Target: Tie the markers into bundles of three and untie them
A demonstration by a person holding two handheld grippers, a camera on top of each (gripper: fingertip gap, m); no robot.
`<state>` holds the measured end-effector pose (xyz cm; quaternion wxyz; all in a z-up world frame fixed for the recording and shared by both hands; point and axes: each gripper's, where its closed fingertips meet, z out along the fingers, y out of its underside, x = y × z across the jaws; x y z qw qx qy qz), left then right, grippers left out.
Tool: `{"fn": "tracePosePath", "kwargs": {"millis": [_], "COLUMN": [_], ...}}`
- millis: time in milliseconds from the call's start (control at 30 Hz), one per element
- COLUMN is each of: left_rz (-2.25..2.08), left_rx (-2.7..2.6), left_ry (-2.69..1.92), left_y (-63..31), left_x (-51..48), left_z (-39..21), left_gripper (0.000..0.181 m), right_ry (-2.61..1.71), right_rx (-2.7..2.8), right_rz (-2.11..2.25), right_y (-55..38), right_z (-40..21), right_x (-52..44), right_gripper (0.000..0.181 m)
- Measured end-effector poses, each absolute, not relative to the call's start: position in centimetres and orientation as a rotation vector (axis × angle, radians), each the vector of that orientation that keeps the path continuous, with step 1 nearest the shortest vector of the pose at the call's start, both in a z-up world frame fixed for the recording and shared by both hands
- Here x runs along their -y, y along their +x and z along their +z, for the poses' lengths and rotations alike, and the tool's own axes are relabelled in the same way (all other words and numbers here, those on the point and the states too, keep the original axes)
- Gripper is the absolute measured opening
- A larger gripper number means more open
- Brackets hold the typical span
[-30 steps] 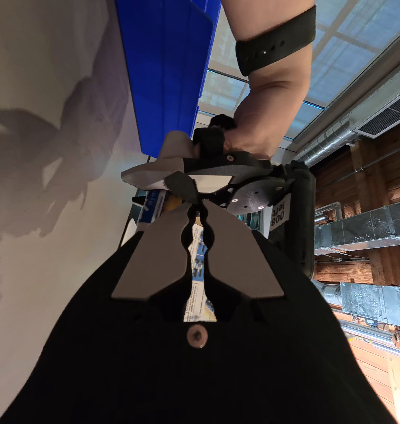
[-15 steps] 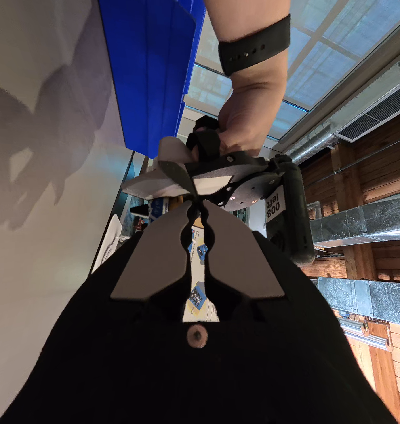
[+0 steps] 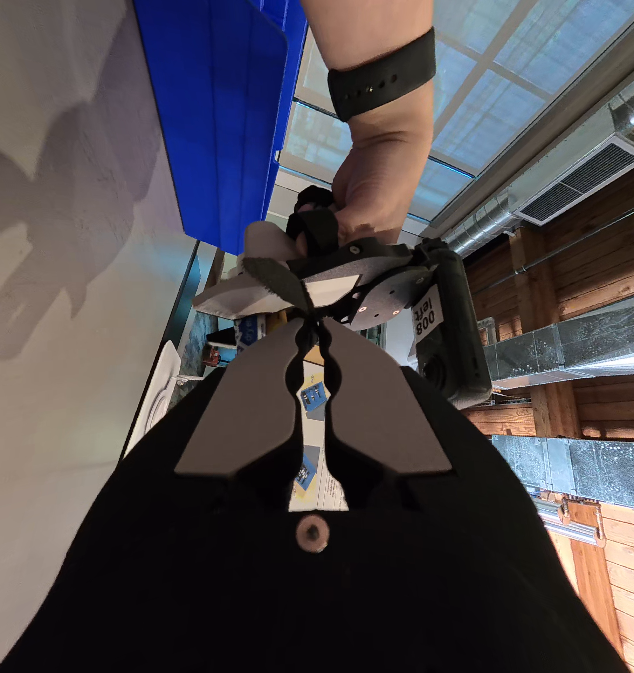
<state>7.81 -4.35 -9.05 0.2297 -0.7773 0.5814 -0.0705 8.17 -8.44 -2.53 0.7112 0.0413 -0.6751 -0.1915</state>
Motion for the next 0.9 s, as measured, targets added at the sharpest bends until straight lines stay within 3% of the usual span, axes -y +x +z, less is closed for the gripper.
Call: {"fn": "tracePosePath", "kwargs": {"millis": [900], "left_rz": [-0.130], "left_rx": [-1.622], "left_ry": [-2.196], "left_y": [6.8], "left_x": [5.3], "left_z": [-9.1], "left_gripper": [0.038], "right_ry": [0.105], "right_rx": [1.558], "right_rz": [-0.380], "right_y": [8.5], "right_z": [-4.0], "right_x": [9.3], "right_gripper": [0.016]}}
